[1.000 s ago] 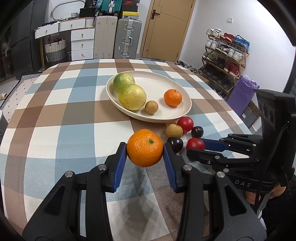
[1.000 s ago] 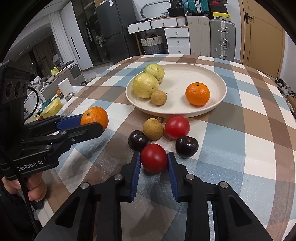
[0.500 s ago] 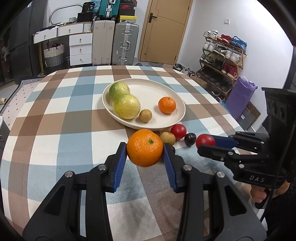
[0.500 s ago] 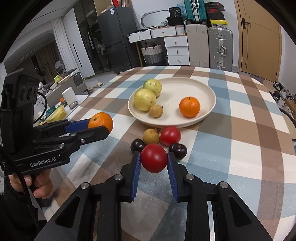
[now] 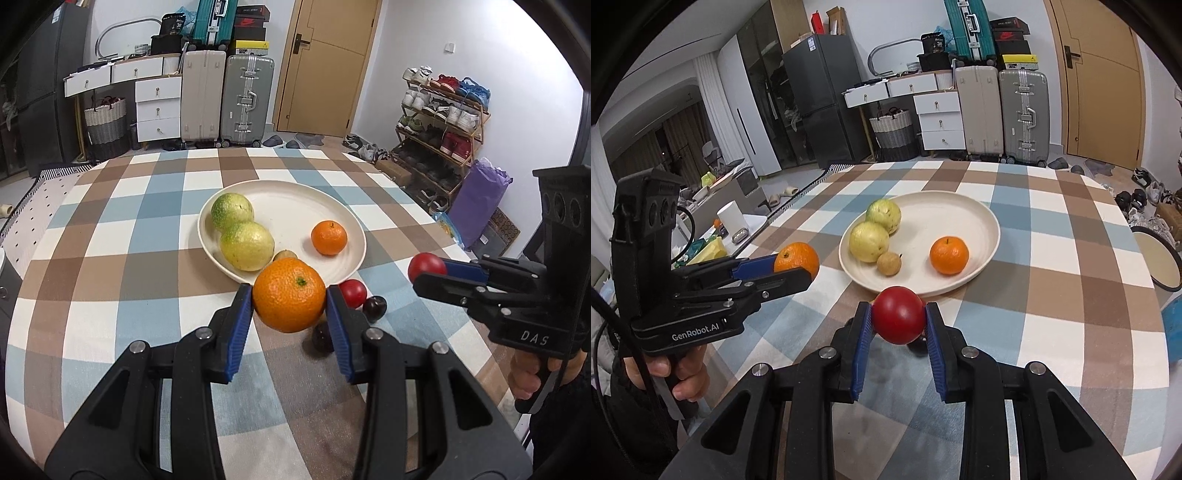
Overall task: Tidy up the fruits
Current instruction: 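Carry the orange and red tomato over the cream plate and lower them, then open both grippers to release the orange and tomato on the plate, then move both tools back toward the remaining fruits beside the plate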
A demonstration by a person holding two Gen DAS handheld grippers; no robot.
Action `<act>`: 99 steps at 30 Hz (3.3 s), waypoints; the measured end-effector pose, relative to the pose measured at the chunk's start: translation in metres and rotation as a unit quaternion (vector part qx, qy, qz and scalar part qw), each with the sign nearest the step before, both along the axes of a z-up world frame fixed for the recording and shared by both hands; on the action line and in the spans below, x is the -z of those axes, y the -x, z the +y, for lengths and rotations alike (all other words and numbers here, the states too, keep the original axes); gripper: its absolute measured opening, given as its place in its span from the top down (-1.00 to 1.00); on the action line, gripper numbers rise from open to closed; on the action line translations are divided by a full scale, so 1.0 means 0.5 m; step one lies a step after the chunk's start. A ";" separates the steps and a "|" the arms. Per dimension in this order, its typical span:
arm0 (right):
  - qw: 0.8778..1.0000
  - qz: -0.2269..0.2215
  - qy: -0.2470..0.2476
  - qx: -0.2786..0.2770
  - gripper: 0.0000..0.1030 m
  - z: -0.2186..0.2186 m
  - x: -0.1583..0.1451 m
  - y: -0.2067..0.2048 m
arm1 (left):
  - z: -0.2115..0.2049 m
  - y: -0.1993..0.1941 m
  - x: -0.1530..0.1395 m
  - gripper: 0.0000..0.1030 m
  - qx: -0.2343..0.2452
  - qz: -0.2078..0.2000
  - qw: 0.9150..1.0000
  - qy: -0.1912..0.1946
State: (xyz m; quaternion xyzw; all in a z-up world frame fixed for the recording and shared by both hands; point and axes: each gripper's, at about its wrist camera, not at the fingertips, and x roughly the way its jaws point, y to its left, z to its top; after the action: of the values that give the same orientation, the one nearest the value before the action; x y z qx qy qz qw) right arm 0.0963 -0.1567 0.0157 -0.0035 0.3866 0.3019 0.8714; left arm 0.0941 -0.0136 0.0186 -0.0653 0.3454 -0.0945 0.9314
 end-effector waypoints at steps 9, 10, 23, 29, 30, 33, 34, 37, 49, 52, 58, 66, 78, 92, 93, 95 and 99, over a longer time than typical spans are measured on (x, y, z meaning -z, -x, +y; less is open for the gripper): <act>1.000 -0.010 -0.008 0.013 0.43 -0.007 -0.016 -0.044 | -0.006 -0.057 -0.009 0.28 -0.003 -0.004 1.000 -0.002; 1.000 -0.011 -0.008 0.015 0.43 -0.007 -0.015 -0.049 | -0.007 -0.064 -0.009 0.28 -0.002 -0.004 1.000 -0.001; 0.999 -0.011 -0.014 0.035 0.43 -0.013 0.008 -0.123 | -0.028 -0.171 0.003 0.28 0.003 -0.014 1.000 -0.020; 0.999 -0.002 -0.015 0.045 0.43 -0.013 0.033 -0.158 | -0.034 -0.220 0.027 0.28 0.007 -0.007 1.000 -0.024; 0.999 -0.002 -0.013 0.046 0.43 -0.011 0.037 -0.163 | -0.034 -0.227 0.031 0.28 0.008 -0.005 1.000 -0.024; 0.999 0.002 -0.011 0.053 0.43 -0.007 0.050 -0.180 | -0.039 -0.247 0.042 0.28 0.011 0.000 1.000 -0.026; 0.998 0.003 -0.010 0.055 0.43 -0.006 0.053 -0.186 | -0.039 -0.252 0.046 0.28 0.010 0.001 1.000 -0.026; 0.999 -0.002 -0.005 0.052 0.43 0.000 0.059 -0.195 | -0.045 -0.257 0.055 0.28 0.011 -0.001 0.999 -0.033; 0.998 -0.005 -0.006 0.060 0.39 0.003 0.073 -0.234 | -0.058 -0.270 0.065 0.28 0.019 0.004 0.999 -0.034; 0.998 -0.004 0.000 0.063 0.17 0.001 0.080 -0.235 | -0.059 -0.269 0.066 0.28 0.020 0.005 0.999 -0.031; 0.998 -0.017 -0.007 0.063 -0.02 -0.008 0.065 -0.222 | -0.061 -0.267 0.066 0.28 0.020 0.005 0.999 -0.034; 0.997 -0.014 -0.006 0.070 -0.58 -0.026 0.050 -0.191 | -0.058 -0.237 0.048 -0.27 0.016 -0.004 0.999 -0.041; 0.996 -0.016 0.018 0.088 -1.00 -0.059 0.030 -0.114 | -0.026 -0.142 -0.008 -0.98 -0.026 -0.049 0.997 -0.046; 0.996 -0.015 0.013 0.087 -1.00 -0.052 0.004 -0.038 | 0.002 -0.003 -0.039 -0.98 -0.042 -0.042 0.998 -0.032; 0.996 -0.015 0.015 0.086 -1.00 -0.050 0.004 -0.034 | 0.004 0.007 -0.040 -0.98 -0.044 -0.045 0.998 -0.030; 0.996 -0.017 0.018 0.084 -1.00 -0.048 0.006 -0.026 | 0.007 0.026 -0.041 -0.98 -0.042 -0.047 0.998 -0.026; 0.996 -0.015 0.025 0.079 -1.00 -0.043 0.011 -0.015 | -0.001 0.044 -0.033 -0.98 -0.040 -0.047 0.997 -0.034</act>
State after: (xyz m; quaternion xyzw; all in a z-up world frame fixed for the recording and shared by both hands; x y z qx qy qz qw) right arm 0.1040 -0.1783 0.0100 0.0009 0.3797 0.2219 0.8981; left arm 0.0721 -0.0139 0.0350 -0.0433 0.3009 -0.0481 0.9515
